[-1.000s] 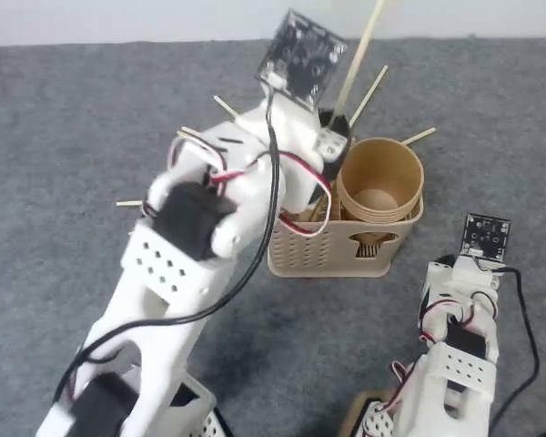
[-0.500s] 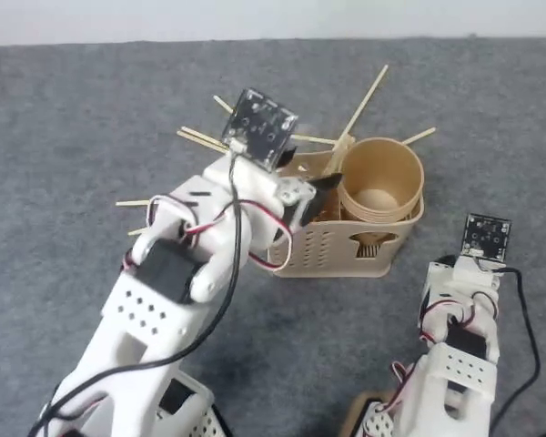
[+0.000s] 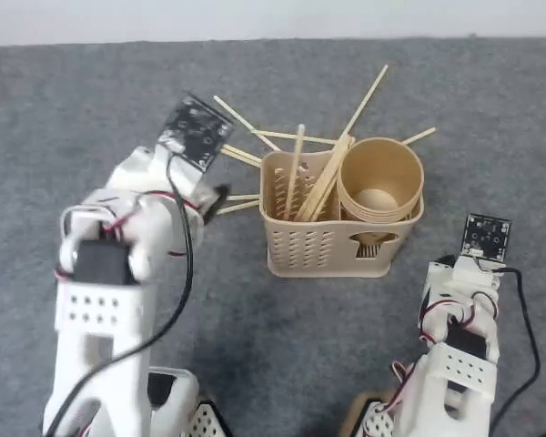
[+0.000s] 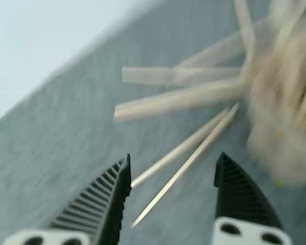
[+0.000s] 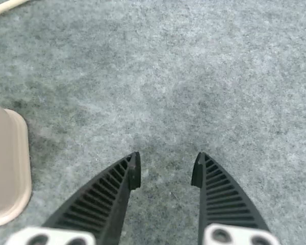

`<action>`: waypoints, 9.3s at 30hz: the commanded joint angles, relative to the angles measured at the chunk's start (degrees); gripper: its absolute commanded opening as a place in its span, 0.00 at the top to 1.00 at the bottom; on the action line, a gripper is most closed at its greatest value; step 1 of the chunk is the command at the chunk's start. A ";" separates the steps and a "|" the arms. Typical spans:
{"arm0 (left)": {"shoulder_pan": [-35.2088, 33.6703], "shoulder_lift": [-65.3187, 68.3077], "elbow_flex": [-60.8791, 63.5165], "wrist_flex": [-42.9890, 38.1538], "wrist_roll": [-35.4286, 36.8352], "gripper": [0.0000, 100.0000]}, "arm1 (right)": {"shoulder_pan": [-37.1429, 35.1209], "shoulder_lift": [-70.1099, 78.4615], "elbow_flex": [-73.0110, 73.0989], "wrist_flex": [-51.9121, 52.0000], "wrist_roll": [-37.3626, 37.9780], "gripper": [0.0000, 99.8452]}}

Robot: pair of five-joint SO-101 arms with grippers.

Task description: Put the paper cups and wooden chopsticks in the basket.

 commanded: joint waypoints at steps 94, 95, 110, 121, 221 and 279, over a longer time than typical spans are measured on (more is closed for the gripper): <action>27.16 9.93 -29.05 -3.08 46.24 0.99 | -0.31 -0.75 1.23 0.04 0.88 0.82; 28.75 10.02 -27.47 -3.96 46.33 0.99 | -0.31 -0.75 1.23 0.04 0.88 0.82; 32.62 8.09 -13.41 -9.93 39.56 0.73 | -0.31 -0.75 1.23 -0.04 0.88 0.82; 14.07 -0.09 -13.67 0.97 13.27 0.73 | -0.31 -0.75 1.23 0.13 0.88 0.82; 22.15 37.98 -86.37 32.97 43.34 0.99 | -0.31 -0.75 1.23 0.13 0.88 0.82; 17.05 -19.34 1.63 -6.86 32.97 0.75 | -0.31 -0.75 1.23 0.04 0.88 0.82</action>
